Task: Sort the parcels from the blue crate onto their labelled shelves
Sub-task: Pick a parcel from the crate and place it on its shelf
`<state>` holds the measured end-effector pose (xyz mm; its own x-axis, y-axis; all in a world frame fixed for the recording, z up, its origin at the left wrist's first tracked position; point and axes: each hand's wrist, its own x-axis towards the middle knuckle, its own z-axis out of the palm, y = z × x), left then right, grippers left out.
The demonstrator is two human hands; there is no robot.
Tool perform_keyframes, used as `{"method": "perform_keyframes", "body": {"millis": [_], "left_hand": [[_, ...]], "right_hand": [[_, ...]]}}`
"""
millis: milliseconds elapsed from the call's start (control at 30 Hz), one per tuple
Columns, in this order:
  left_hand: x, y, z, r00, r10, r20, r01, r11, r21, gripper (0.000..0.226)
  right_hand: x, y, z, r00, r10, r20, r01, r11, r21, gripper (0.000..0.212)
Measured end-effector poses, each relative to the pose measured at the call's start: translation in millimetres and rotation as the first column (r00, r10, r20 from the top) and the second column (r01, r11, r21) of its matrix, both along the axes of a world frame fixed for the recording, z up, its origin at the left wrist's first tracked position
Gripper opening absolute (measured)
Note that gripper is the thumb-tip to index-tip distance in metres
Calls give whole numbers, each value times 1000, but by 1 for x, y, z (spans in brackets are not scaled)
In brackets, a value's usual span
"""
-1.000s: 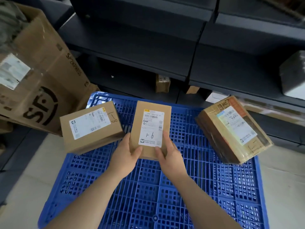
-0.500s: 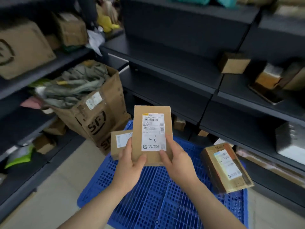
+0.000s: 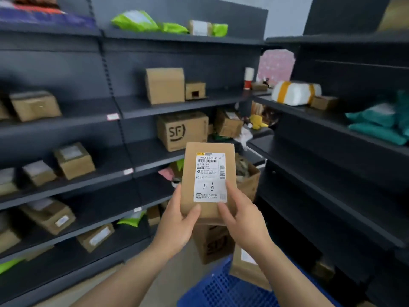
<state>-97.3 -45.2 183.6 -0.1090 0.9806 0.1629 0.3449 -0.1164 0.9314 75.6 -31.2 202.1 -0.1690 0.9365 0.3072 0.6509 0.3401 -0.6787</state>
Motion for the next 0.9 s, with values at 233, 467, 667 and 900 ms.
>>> {"method": "perform_keyframes", "body": {"millis": [233,467,667,900], "left_hand": [[-147,27,51,988,134,-76,-128,989,77,70],[-280,51,89,971,163,-177,-143,982,120,66],[-357,86,96,965,201,-170,-182,976,121,67],[-405,163,109,934,289,-210,-259,953,156,67]], "right_hand": [[-146,50,48,992,122,-40,-118,988,100,57],[-281,94,79,971,220,-92,-202,965,168,53],[-357,139,83,962,254,-98,-240,961,139,54],[-411,227,97,945,318,-71,-305,940,152,45]]}}
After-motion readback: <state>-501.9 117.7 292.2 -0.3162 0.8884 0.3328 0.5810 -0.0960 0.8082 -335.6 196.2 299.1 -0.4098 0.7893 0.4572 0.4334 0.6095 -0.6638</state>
